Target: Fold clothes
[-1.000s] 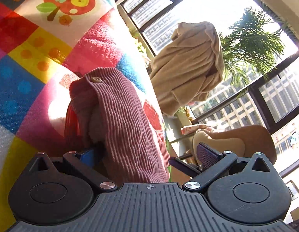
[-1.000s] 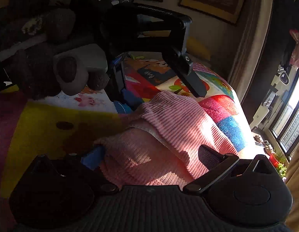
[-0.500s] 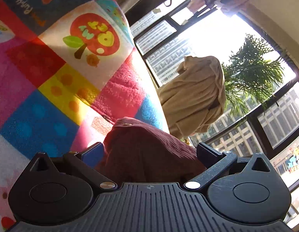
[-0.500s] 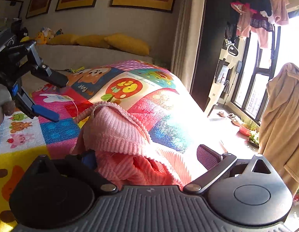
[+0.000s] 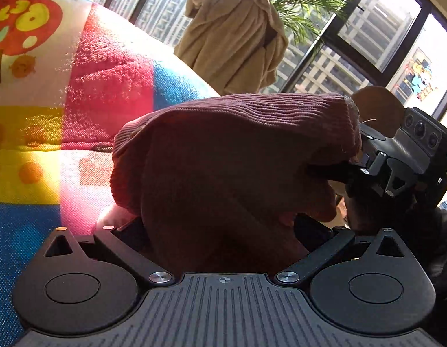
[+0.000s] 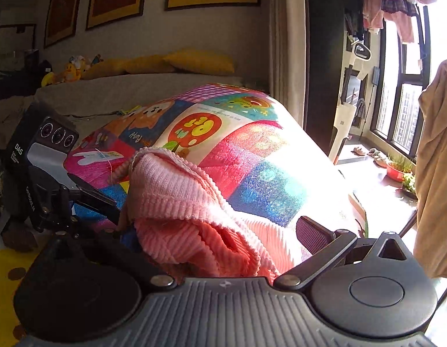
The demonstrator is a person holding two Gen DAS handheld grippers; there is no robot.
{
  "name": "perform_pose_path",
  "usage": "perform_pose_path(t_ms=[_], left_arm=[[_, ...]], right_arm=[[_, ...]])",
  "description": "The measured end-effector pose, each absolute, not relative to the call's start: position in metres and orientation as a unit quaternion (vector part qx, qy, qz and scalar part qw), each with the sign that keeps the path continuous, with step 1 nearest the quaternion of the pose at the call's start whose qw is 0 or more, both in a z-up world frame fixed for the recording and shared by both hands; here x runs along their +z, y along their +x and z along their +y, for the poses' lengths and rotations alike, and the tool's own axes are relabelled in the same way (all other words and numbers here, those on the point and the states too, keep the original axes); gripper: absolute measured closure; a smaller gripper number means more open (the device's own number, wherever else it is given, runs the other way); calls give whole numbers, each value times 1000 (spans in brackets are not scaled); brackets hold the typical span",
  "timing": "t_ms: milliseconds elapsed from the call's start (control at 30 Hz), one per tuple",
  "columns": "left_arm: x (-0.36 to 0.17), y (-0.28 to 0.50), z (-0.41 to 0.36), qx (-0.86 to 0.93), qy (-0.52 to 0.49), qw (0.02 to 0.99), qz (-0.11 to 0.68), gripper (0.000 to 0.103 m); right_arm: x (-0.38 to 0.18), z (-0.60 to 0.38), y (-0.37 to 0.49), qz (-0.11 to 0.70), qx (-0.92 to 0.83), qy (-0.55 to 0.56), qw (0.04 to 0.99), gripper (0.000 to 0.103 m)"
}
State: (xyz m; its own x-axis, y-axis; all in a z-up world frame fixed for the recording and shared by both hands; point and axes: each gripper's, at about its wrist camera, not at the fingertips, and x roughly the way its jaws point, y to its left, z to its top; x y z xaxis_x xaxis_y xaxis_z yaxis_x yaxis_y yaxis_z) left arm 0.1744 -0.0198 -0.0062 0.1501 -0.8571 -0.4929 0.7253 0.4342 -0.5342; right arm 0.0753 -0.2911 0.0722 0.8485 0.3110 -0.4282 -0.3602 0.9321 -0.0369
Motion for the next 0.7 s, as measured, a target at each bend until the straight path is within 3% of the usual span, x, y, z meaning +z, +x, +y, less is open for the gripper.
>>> perform_pose_path(t_ms=[300,500,600,700], left_arm=[[25,94,13,-620,-159,697,325,0],[32,50,46,-593,-169,721,317,0],[36,55,64,-513,-204,778,299,0],[28,78,67,-378,-230,834,331,0]], right_arm=[[48,-243,55,258,283,-107,917,0],[23,-201,9,244,293,-286,879,0],[40,-218,0,254,312,-257,879,0],[67,-247,5,258,290,-178,904,0]])
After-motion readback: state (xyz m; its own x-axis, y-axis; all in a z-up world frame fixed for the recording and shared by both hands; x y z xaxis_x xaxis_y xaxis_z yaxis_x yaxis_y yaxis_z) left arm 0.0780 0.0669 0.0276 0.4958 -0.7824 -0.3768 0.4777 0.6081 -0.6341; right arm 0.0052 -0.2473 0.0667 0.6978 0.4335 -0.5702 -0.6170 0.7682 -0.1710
